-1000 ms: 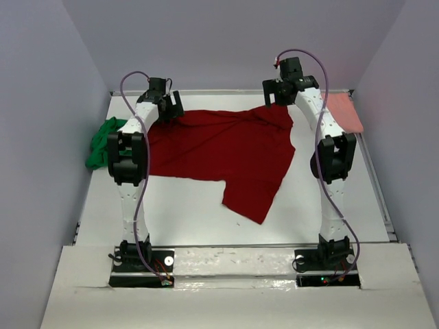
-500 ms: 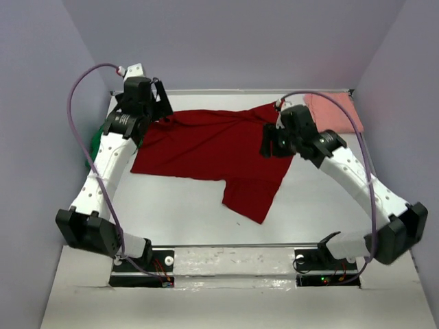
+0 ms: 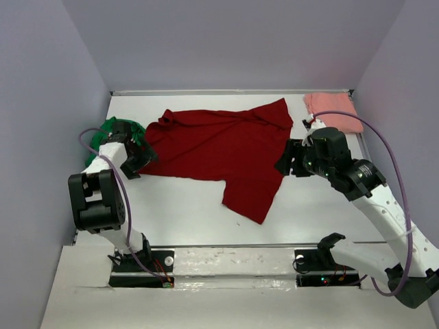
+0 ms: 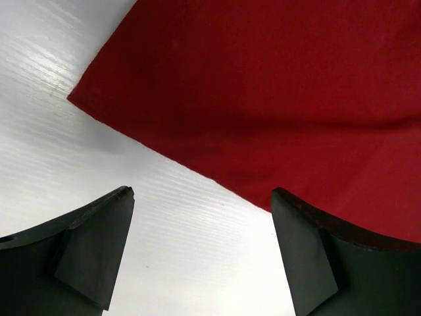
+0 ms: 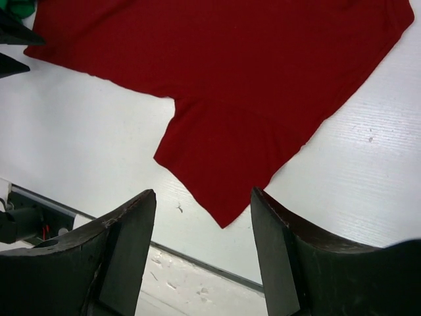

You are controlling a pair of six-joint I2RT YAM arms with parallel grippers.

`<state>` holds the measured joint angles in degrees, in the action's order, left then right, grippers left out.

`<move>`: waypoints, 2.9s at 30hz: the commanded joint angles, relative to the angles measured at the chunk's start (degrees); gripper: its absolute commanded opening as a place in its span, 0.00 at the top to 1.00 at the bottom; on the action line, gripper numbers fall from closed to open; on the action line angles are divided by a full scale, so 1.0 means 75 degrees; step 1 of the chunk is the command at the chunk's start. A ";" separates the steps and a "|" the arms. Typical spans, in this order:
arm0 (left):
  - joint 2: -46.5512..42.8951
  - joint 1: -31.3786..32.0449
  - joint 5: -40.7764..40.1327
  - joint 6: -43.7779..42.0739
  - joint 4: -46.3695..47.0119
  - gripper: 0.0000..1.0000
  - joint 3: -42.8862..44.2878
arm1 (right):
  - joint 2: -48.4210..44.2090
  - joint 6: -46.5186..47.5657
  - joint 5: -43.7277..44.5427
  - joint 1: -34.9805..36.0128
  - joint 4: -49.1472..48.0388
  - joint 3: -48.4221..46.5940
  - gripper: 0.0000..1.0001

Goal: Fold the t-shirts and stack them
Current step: Flatten the tshirt out

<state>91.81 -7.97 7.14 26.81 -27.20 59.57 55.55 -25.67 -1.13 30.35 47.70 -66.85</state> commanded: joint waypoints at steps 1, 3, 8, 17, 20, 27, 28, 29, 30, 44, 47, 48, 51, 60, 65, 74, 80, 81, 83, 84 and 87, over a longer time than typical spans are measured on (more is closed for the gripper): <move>-0.0206 -0.0121 -0.0481 0.0269 0.0029 0.06 0.0038 | -0.0094 0.0188 0.0045 -0.0015 -0.0067 -0.0040 0.35; -0.0218 -0.0203 -0.0809 0.0304 -0.0099 0.07 0.0072 | -0.0211 0.0200 0.0045 -0.0015 -0.0114 0.0054 0.35; -0.0066 -0.0531 -0.1758 0.0398 -0.0357 0.07 0.0190 | -0.0270 0.0399 0.0056 -0.0015 -0.0126 -0.0040 0.34; 0.0344 -0.0871 -0.2347 0.0363 -0.0217 0.08 0.0167 | -0.0328 0.0528 -0.0307 -0.0015 -0.0161 -0.0461 0.34; 0.0543 -0.0965 -0.2124 0.0351 -0.0053 0.10 0.0155 | -0.0328 0.0552 -0.0307 -0.0015 -0.0114 -0.0532 0.34; 0.0942 -0.1082 -0.1948 0.0223 0.0193 0.14 0.0482 | -0.0270 0.0552 -0.0283 -0.0015 -0.0102 -0.0415 0.34; 0.1000 -0.1094 -0.1878 0.0199 0.0240 0.14 0.0529 | -0.0235 0.0528 -0.0295 -0.0015 -0.0114 -0.0392 0.34; 0.1117 -0.1094 -0.1784 0.0164 0.0275 0.15 0.0611 | -0.0212 0.0493 -0.0342 -0.0015 -0.0149 -0.0333 0.34; 0.1164 -0.1094 -0.1702 0.0152 0.0287 0.15 0.0670 | -0.0200 0.0493 -0.0400 -0.0015 -0.0196 -0.0275 0.34; 0.1118 -0.1094 -0.1057 0.0035 0.0662 0.18 0.0483 | 0.0093 0.0446 -0.0576 -0.0015 -0.0372 -0.0192 0.34; 0.1387 -0.1106 -0.0999 0.0082 0.0639 0.19 0.0623 | 0.0047 0.0411 -0.0658 -0.0015 -0.0431 -0.0239 0.34; 0.1411 -0.1106 -0.0708 0.0082 0.0650 0.21 0.0612 | 0.0058 0.0388 -0.0659 -0.0015 -0.0431 -0.0262 0.34; 0.1458 -0.1094 -0.0681 0.0164 0.0791 0.30 0.0600 | 0.0047 0.0399 -0.0635 -0.0015 -0.0337 -0.0368 0.34; 0.1704 -0.1106 -0.0659 0.0176 0.0721 0.35 0.0881 | 0.0023 0.0364 -0.0635 -0.0015 -0.0372 -0.0240 0.34; 0.1704 -0.1106 -0.0600 0.0152 0.0732 0.47 0.0858 | 0.0035 0.0283 -0.0530 -0.0015 -0.0372 -0.0192 0.34; 0.1563 -0.1106 -0.0553 0.0152 0.0709 0.78 0.0753 | 0.0760 -0.0151 0.1403 -0.0015 -0.0114 0.0241 0.34; 0.1318 -0.1106 -0.0460 0.0152 0.0697 1.00 0.0565 | 0.1371 -0.1006 0.1452 -0.0015 -0.0441 0.1306 0.35; 0.1120 -0.1094 -0.0448 0.0164 0.0720 1.00 0.0472 | 0.1290 -0.1146 0.1323 0.0066 -0.0500 0.1517 0.35; 0.0885 -0.1094 -0.0575 0.0152 0.0697 1.00 0.0378 | 0.1125 -0.1334 0.0797 0.0218 -0.0710 0.1892 0.35; 0.0756 -0.1094 -0.0611 0.0152 0.0732 1.00 0.0331 | 0.1043 -0.1474 0.0621 0.0335 -0.0712 0.2172 0.35; 0.0264 -0.1071 -0.0694 0.0176 0.0732 1.00 0.0179 | 0.1042 -0.2036 0.0689 0.1318 -0.0642 0.2444 0.30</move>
<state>100.33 -15.88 2.55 28.16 -20.88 62.13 65.41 -34.85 5.87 33.63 45.52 -49.63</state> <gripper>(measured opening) 0.012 0.682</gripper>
